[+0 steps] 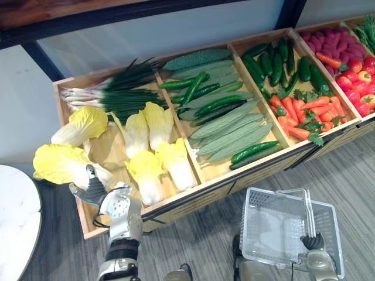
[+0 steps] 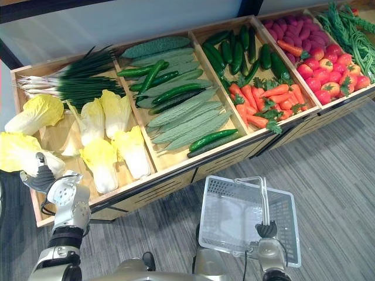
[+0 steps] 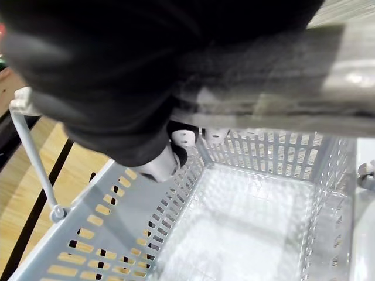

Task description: Pick vegetable in the basket

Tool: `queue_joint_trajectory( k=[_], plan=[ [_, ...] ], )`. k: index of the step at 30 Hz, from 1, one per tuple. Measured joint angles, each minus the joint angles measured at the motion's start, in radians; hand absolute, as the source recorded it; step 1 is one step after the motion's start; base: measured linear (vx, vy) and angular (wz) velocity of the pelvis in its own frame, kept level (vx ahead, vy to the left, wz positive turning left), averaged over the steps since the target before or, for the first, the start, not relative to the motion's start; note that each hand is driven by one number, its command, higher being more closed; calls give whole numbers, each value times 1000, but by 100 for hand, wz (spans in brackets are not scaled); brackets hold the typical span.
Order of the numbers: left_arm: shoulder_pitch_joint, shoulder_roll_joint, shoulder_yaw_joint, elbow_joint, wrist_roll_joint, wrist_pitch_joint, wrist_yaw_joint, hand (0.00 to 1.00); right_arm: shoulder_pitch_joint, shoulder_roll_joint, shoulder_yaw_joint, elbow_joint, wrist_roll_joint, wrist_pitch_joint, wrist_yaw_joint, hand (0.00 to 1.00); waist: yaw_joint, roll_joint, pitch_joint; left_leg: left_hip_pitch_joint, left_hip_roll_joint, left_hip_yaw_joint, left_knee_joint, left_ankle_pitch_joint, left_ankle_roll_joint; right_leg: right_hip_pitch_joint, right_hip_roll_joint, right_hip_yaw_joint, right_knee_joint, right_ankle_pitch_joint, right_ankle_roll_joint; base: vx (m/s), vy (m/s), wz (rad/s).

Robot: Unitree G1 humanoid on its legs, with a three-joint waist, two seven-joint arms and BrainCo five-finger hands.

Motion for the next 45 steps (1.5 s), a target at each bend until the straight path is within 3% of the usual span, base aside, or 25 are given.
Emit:
queue_joint_trajectory(
  k=[6, 13, 18, 23, 27, 30, 36, 45],
  plan=[
    [39, -16, 8, -116, 17, 0, 21, 100, 29, 2, -5, -12, -1, -1, 0, 100, 0, 0, -32, 0, 2, 1, 2, -6, 10, -3, 7, 10, 1, 5, -3, -51, -33, -4],
    [60, -19, -10, -325, 152, 2, -19, 100, 62, 2, -31, -34, -13, -4, -11, 100, -3, -3, -62, 10, 2, 31, 2, -10, 14, -4, 10, 35, -15, 21, -3, -30, -24, -13],
    [68, -16, -104, -396, 221, 45, -175, 100, 88, -9, -39, -79, -49, -7, -10, 100, -10, -1, -81, 24, 2, 63, 2, -18, 18, -8, 11, 67, -15, 25, -1, -14, -11, -17],
    [72, -3, -191, -396, 246, 87, -269, 100, 94, -38, -26, -132, -89, -29, -4, 100, -32, -1, -82, 36, 2, 108, 10, -33, 22, -14, 20, 105, -14, 29, 5, -18, -11, -26],
    [74, 32, -287, -398, 325, 97, -373, 100, 103, -77, 6, -196, -140, -52, 26, 100, -35, -1, -84, 39, 1, 164, 22, -50, 19, -37, 26, 165, -13, 40, 10, -14, -1, -41],
    [74, 61, -354, -398, 360, 114, -458, 100, 105, -117, 56, -250, -184, -61, 78, 100, -55, -1, -84, 38, 1, 190, 37, -64, 23, -45, 30, 191, -13, 46, 12, -16, -9, -28],
    [64, 138, -486, -391, 422, 90, -629, 100, 112, -224, 143, -349, -208, -122, 174, 100, -60, -2, -84, 43, 3, 253, 74, -97, 22, -61, 42, 257, -13, 59, 19, -31, -15, -33],
    [2, 255, -754, -386, 431, -17, -893, 100, 30, -397, 284, -427, -208, -221, 305, 100, -96, 0, -85, 58, 11, 352, 139, -144, 31, -73, 58, 339, -5, 67, 29, -24, -8, -29]
  ],
)
